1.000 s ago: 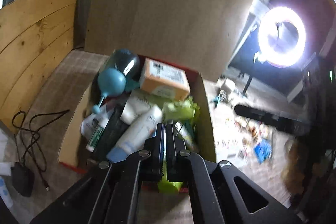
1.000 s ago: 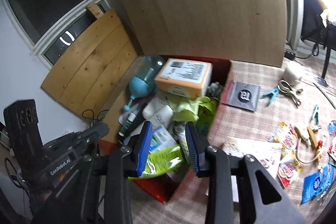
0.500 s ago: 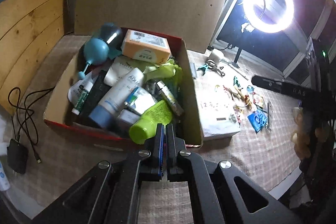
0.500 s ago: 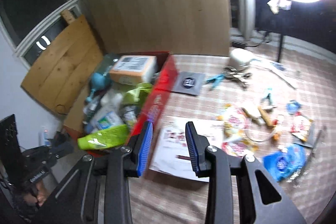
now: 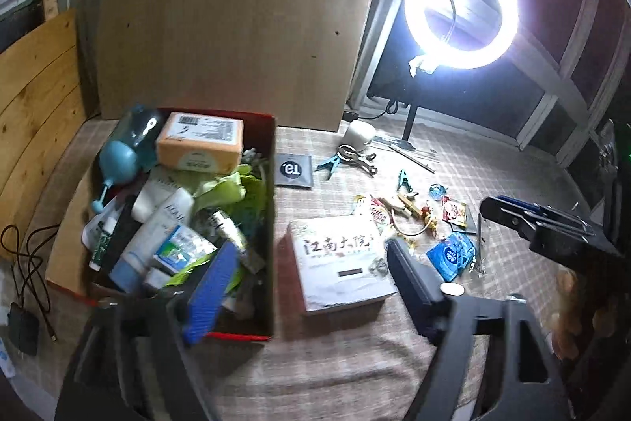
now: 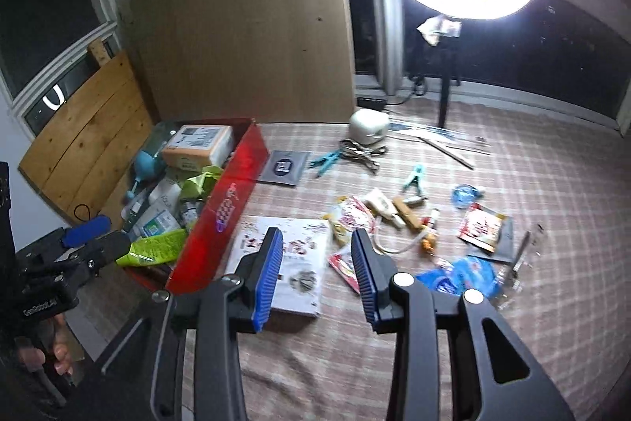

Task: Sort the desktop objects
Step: 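Withdraw both open tools from the bin back toward the items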

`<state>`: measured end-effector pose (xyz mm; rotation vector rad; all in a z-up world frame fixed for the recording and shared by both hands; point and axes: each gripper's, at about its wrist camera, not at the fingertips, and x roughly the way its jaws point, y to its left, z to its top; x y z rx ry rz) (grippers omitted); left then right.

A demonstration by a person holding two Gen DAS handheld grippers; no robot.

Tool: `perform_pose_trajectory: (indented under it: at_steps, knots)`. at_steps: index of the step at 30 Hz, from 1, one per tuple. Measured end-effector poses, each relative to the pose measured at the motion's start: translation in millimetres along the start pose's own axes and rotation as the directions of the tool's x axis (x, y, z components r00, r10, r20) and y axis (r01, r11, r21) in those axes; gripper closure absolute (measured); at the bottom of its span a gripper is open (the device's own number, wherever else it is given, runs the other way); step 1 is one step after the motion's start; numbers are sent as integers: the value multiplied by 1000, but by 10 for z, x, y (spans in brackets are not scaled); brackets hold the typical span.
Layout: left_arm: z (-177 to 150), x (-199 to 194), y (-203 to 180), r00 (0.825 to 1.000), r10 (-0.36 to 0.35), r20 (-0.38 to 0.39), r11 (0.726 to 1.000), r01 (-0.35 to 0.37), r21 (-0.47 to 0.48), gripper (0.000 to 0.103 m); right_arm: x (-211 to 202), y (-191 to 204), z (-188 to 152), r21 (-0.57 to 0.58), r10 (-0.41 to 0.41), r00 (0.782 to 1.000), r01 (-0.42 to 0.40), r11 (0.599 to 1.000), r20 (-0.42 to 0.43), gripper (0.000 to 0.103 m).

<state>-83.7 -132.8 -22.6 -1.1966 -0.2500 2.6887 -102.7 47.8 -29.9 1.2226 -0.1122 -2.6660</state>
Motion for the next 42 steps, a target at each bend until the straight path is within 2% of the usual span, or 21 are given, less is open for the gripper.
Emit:
perform_pose_trajectory:
  at_steps: [5, 8, 10, 13, 15, 23, 32, 39, 42]
  knots:
    - [87, 83, -205, 999, 51, -12, 999, -51, 0, 24, -175, -298, -28, 25, -19, 999, 18, 1000, 32, 67]
    - [164, 94, -293, 999, 48, -13, 999, -48, -12, 24, -297, -500, 1, 47, -35, 998, 32, 998, 59, 67]
    - [217, 84, -352, 999, 54, -4, 999, -54, -3, 24, -379, -639, 30, 62, -48, 996, 44, 997, 78, 67]
    - [318, 47, -478, 992, 119, 35, 993, -120, 17, 24, -484, -839, 75, 80, -68, 993, 60, 995, 100, 67]
    - [367, 43, -544, 990, 132, 55, 990, -134, 34, 24, -543, -976, 101, 93, -85, 990, 75, 993, 111, 67]
    - [524, 226, -802, 993, 98, 66, 991, -104, 83, 24, -612, -1498, 168, 151, -143, 982, 124, 981, 120, 67]
    - [543, 609, -862, 995, 97, 13, 989, -98, 107, 24, -537, -2066, 173, 215, -197, 975, 172, 961, 102, 67]
    - [542, 915, -892, 995, 98, -33, 988, -93, 122, 24, -381, -2390, 43, 247, -182, 981, 160, 956, 68, 67]
    - [429, 1075, -927, 995, 60, -86, 989, -47, 139, 25, -246, -2452, -38, 244, -164, 986, 152, 958, 30, 67]
